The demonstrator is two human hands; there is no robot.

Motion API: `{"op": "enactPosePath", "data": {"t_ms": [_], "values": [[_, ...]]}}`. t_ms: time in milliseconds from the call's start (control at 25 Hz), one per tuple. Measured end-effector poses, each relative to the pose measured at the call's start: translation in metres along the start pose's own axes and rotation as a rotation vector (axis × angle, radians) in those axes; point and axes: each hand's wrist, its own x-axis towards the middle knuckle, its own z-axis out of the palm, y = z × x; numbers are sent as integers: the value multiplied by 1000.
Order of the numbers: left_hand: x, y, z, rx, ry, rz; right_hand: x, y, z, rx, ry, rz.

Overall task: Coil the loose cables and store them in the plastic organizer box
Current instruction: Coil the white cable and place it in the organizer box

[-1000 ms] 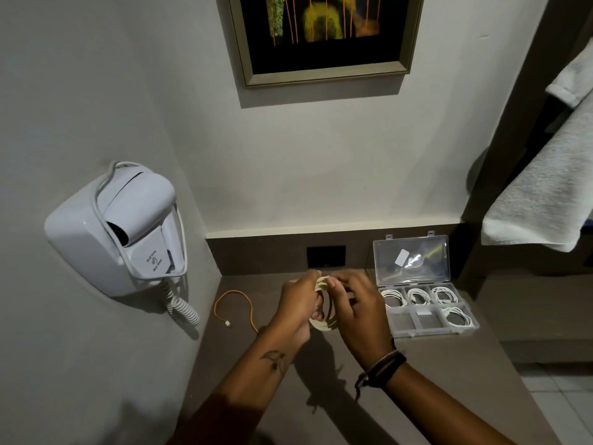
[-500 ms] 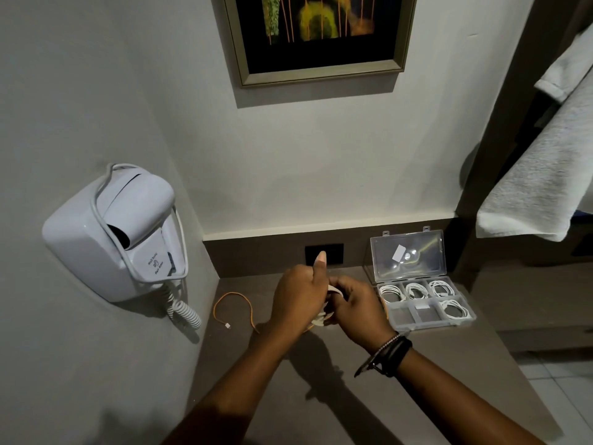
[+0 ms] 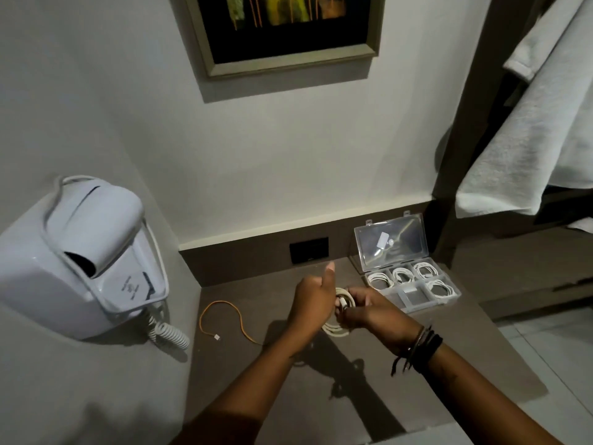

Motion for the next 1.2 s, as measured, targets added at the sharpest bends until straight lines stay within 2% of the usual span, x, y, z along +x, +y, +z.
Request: {"op": "enactPosePath", "data": {"t_ms": [80, 200, 360, 520, 680, 720, 840, 920, 1000, 1080, 1200], "values": [[5, -7, 19, 6, -63, -30, 1, 14, -7, -344, 167, -112], [19, -10, 50, -51, -151, -146, 7, 28, -33, -441, 226, -141], [56, 2, 92, -152, -143, -286, 31, 32, -94, -273, 45, -31], [83, 19, 129, -273, -164, -483, 60, 19, -152, -469, -133, -106], [114, 41, 155, -312, -177, -564, 85, -1, -201, -467, -255, -70], [119, 45, 157, -315, -197, -569, 89, -4, -209, -565, -228, -120], [123, 44, 166, -371, -229, -607, 96, -5, -218, -1091, -136, -426], [119, 45, 171, -358, -243, -637, 94, -2, -217, -1243, -96, -519], [112, 43, 177, -367, -228, -667, 89, 6, -218, -1229, -57, -508], [108, 41, 179, -356, -251, -604, 82, 16, -220, -1115, 8, -465], [103, 39, 185, -140, -207, -385, 80, 30, -223, -687, 196, -245]]}}
